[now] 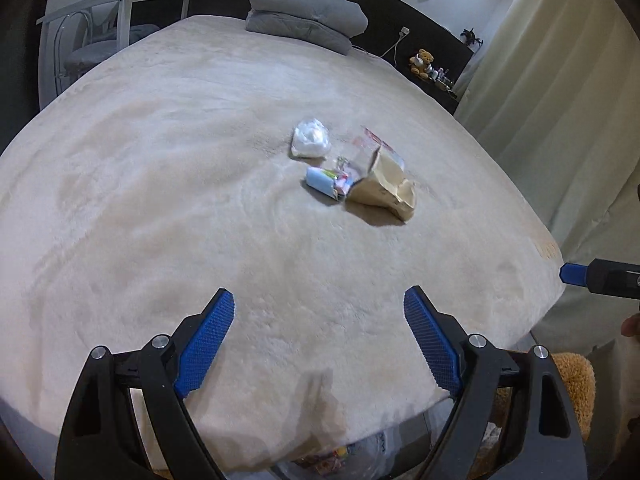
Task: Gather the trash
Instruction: 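Raise both tools back over the bed toward the remaining trash, then grasp the tan paper bag with the right tool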
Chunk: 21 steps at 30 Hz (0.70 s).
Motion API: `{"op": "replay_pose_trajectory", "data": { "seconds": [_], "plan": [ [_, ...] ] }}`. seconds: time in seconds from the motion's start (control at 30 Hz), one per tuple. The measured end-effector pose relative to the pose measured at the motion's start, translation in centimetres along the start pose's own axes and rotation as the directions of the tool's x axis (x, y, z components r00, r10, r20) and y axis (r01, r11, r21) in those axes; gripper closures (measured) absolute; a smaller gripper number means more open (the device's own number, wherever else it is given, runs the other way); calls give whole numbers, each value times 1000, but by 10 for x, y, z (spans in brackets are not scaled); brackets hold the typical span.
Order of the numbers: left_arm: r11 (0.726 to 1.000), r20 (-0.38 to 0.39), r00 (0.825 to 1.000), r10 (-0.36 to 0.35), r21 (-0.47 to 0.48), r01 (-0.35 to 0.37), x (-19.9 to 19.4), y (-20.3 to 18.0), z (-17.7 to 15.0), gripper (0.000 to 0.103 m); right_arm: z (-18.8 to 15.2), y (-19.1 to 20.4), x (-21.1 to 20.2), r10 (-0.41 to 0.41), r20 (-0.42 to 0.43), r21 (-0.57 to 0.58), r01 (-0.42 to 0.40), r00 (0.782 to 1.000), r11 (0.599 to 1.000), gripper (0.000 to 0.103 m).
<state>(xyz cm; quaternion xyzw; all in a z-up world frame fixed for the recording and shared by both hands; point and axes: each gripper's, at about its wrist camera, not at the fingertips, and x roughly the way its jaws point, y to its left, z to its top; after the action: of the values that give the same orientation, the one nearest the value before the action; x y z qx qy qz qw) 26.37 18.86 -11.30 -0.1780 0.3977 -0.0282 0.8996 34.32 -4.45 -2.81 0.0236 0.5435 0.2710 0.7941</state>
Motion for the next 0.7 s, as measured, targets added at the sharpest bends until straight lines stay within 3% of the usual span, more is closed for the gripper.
{"op": "replay_pose_trajectory", "data": {
  "seconds": [0.17,0.27,0.7],
  "plan": [
    [1000,4,1000,1,-9,-1,18,22,26,18,33,2,31,-35,10,40,35,999,999,8],
    [999,13,999,40,30,-40,33,28,39,18,49,1,49,-55,16,68,54,998,996,8],
    [999,13,1000,0,52,-1,79,63,81,18,107,-2,125,-136,12,163,132,991,978,8]
  ]
}}
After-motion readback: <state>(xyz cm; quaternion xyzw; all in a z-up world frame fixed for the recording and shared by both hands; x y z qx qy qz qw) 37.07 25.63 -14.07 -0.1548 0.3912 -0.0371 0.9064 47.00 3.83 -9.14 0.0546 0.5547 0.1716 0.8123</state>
